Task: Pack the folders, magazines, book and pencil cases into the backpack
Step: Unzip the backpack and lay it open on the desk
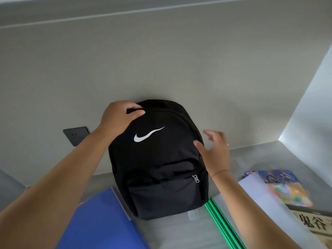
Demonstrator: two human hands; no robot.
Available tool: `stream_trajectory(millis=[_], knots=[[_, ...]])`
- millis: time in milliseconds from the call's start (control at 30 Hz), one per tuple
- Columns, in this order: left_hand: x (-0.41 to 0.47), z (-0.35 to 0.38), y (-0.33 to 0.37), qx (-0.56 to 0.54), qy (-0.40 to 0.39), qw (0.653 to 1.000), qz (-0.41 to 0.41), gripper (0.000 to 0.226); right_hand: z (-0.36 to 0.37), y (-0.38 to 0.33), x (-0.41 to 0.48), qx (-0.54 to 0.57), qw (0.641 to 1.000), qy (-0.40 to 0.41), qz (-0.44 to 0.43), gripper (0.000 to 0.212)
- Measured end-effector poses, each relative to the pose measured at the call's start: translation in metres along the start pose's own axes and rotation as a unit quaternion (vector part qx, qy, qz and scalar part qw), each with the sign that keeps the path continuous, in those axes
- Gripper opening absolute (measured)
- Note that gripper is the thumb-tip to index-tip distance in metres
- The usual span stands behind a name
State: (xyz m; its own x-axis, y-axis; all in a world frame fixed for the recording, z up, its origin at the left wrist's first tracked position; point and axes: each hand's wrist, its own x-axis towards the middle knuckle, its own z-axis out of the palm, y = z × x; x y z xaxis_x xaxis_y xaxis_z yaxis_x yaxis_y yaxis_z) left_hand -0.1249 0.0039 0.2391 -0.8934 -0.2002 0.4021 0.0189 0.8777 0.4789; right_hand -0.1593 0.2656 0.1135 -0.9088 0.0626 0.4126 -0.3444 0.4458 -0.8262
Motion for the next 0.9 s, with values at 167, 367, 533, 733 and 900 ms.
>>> stream_trajectory(millis=[167, 367, 533, 733, 900], knots=[[-0.014, -0.012, -0.018, -0.073, 0.008, 0.996, -0.041, 0.022, 0.024, -0.048, 0.022, -0.064, 0.98, -0.011, -0.189, 0.036], [-0.019, -0.008, -0.021, -0.103, -0.015, 0.993, -0.057, 0.021, 0.041, -0.062, 0.038, -0.119, 0.949, 0.067, -0.284, 0.017], [-0.018, -0.002, -0.018, -0.056, -0.072, 0.996, -0.023, 0.024, 0.035, -0.06, 0.027, -0.109, 0.967, 0.074, -0.218, 0.031], [-0.017, -0.001, -0.006, -0.074, -0.042, 0.996, -0.021, 0.022, 0.037, -0.001, -0.089, 0.027, 0.993, 0.054, 0.099, 0.07], [-0.022, 0.0, 0.013, -0.124, -0.005, 0.991, -0.047, 0.017, 0.054, 0.059, -0.151, 0.092, 0.892, -0.015, 0.442, 0.088]])
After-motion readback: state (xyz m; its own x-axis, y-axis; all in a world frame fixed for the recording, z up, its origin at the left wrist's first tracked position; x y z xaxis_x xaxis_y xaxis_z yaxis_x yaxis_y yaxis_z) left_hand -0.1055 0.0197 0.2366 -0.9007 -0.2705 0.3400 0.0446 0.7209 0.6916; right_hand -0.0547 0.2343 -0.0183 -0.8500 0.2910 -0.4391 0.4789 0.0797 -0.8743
